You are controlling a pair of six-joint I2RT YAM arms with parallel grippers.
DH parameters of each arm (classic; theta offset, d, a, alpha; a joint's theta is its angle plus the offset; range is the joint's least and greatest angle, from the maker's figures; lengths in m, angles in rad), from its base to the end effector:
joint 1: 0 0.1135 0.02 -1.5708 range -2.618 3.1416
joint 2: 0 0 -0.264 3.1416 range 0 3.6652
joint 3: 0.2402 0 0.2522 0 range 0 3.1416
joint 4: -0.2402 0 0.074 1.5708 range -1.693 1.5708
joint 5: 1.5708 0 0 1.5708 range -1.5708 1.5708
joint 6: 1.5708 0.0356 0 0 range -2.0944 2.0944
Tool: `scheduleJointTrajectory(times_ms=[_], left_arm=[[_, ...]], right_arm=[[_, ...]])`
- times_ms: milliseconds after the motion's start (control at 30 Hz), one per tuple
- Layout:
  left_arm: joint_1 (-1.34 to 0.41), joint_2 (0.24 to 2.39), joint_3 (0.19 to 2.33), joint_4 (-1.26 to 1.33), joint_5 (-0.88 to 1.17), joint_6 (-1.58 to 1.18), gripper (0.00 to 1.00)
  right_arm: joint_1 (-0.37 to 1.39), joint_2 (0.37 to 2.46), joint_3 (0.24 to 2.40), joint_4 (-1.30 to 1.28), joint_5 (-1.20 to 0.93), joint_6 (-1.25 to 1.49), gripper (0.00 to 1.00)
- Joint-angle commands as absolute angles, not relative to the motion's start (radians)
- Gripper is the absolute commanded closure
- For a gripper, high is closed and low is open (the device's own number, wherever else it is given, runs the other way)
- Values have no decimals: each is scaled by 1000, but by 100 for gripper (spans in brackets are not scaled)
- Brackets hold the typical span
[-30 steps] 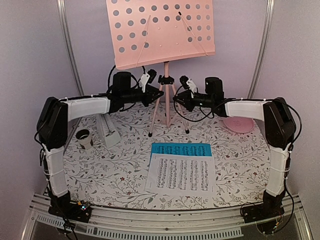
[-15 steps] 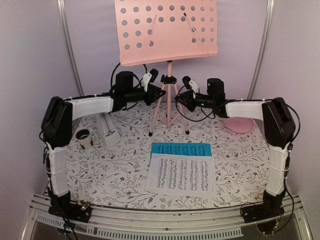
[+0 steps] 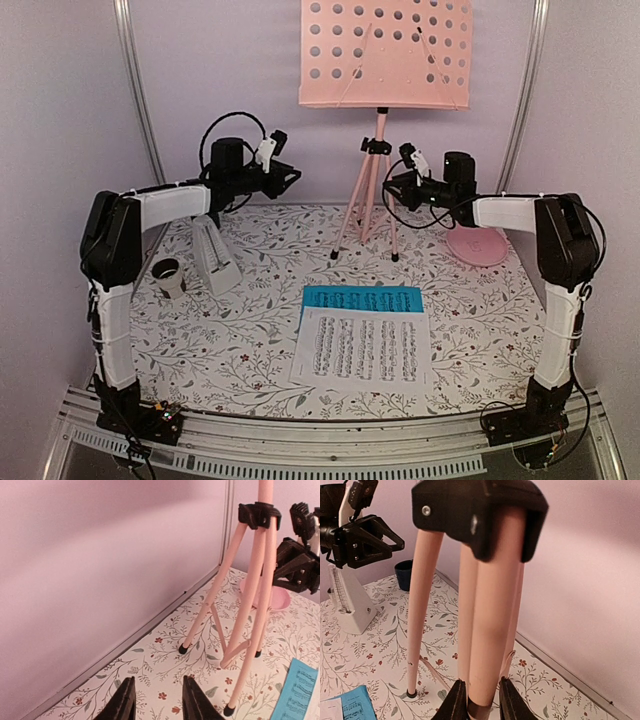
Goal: Set up the instrument practice props
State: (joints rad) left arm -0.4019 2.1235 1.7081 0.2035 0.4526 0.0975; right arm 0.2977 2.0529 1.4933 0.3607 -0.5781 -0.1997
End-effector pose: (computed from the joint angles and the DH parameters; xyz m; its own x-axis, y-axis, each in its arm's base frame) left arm 0.4638 -0.2141 0.2719 -0.1201 0.1462 -0.9819 0.7606 0.6493 0.0036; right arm 0.4566 0.1605 0.2477 -0.0348 -0.1845 -0.9822 -0.7802 0.6193 -0.0886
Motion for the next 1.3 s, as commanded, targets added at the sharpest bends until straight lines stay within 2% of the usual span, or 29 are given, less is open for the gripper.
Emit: scheduleJointTrajectory(times_ms=[0, 67, 133, 200, 400, 667, 1000, 1267], left_arm=[[-400, 2117, 1721, 195, 453, 102, 63], [-402, 2113, 1713, 202, 468, 101, 61], [-403, 2107, 1699, 215, 470, 101, 61], [-403, 2103, 1682, 233, 472, 98, 62], [-414, 2084, 1626, 266, 513, 107, 61], [-452, 2029, 1491, 347, 614, 120, 35], [-540, 2117, 1447, 403, 547, 96, 29], [-580, 2256, 1537, 411, 481, 62, 26]], right_arm=[[267, 2064, 1506, 351, -526, -216, 75], [270, 2062, 1503, 353, -538, -223, 80], [277, 2057, 1500, 349, -541, -242, 94], [299, 2043, 1491, 344, -525, -279, 100], [344, 2034, 1478, 336, -443, -377, 100], [364, 2010, 1436, 359, -395, -357, 100], [373, 2005, 1413, 357, -369, -326, 100], [373, 2006, 1415, 354, -375, -313, 100]])
